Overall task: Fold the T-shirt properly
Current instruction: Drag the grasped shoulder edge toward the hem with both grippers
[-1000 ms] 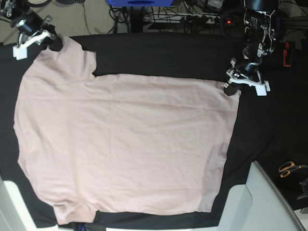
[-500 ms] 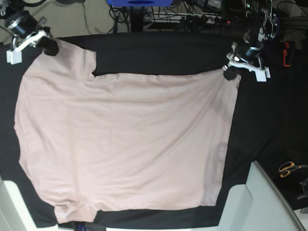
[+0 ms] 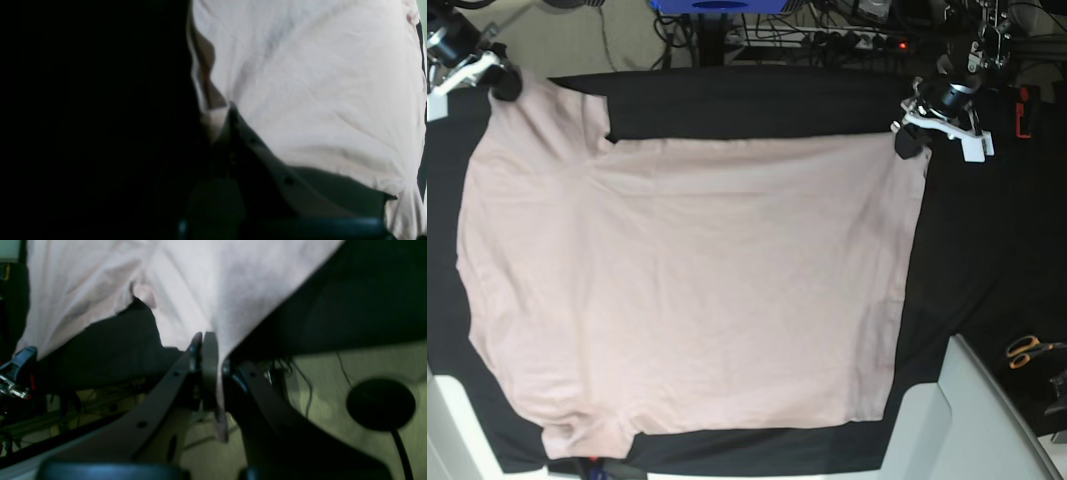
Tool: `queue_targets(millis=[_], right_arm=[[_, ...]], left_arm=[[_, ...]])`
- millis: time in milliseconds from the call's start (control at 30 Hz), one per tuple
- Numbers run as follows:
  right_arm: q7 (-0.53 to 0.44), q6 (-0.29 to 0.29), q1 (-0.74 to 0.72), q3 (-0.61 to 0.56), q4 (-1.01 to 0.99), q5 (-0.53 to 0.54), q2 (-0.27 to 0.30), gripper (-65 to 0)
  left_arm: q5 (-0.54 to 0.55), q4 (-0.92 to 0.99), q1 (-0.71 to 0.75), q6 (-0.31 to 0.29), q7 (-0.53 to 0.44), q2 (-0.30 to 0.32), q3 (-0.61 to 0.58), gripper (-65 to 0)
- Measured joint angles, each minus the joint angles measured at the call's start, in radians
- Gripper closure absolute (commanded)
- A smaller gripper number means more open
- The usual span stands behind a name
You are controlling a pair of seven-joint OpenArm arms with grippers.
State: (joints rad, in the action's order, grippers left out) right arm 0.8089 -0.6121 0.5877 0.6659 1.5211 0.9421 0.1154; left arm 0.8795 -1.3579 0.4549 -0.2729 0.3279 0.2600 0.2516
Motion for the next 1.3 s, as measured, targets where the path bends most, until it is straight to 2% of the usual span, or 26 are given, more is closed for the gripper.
queue_targets(millis=[133,433,600,767,833,933,1000,1067,1100,1300], right_arm=[[0.032,-0.002,-0.002,0.015,0.000,0.000,0.000,-0.6],[0.034,-0.006,0.026,0.014,0.032,-0.003,-0.006,-0.6],[0.064,-0.006,0.027,0.010,0.056,0.000,-0.022,-0.6],[0.074,0.002,-0.027,0.008,0.056,-0.007,-0.019,-0.6],[0.110,0.033,-0.064,-0.003,0.056,-0.005,-0.012,-0.6],[0.126,0.046,-0.107,-0.034,0.056,-0.007,0.000,-0.6],[0.127,0.048,-0.134,-0.041,0.056,-0.006,0.003,-0.6],[0.124,0.116,-0.158,-0.056,0.056,-0.004,0.014,-0.6],[0.122,0.127,-0.167,-0.058,0.056,-0.007,0.018,-0.6],[0.135,0.138,-0.250,-0.061,0.022,-0.016,0.051,-0.6]], left_arm=[[0.000,0.000,0.016,0.000,-0.001,0.000,0.000,0.0],[0.000,-0.002,0.056,-0.001,-0.002,0.000,0.001,0.0],[0.000,-0.043,0.083,-0.002,-0.002,0.000,0.064,0.0],[-0.003,-0.069,0.074,0.002,0.002,0.002,0.059,0.0],[-0.033,-0.069,0.060,0.004,0.003,-0.003,0.060,0.0],[-0.125,-0.069,0.034,0.003,0.011,-0.029,0.062,0.0],[-0.166,-0.069,0.011,0.000,0.061,-0.058,0.064,0.0],[-0.176,-0.069,-0.003,-0.005,0.080,-0.071,0.060,0.0],[-0.176,-0.069,-0.011,-0.004,0.084,-0.069,0.059,0.0],[-0.187,-0.068,-0.113,0.003,0.166,-0.063,0.061,0.0]])
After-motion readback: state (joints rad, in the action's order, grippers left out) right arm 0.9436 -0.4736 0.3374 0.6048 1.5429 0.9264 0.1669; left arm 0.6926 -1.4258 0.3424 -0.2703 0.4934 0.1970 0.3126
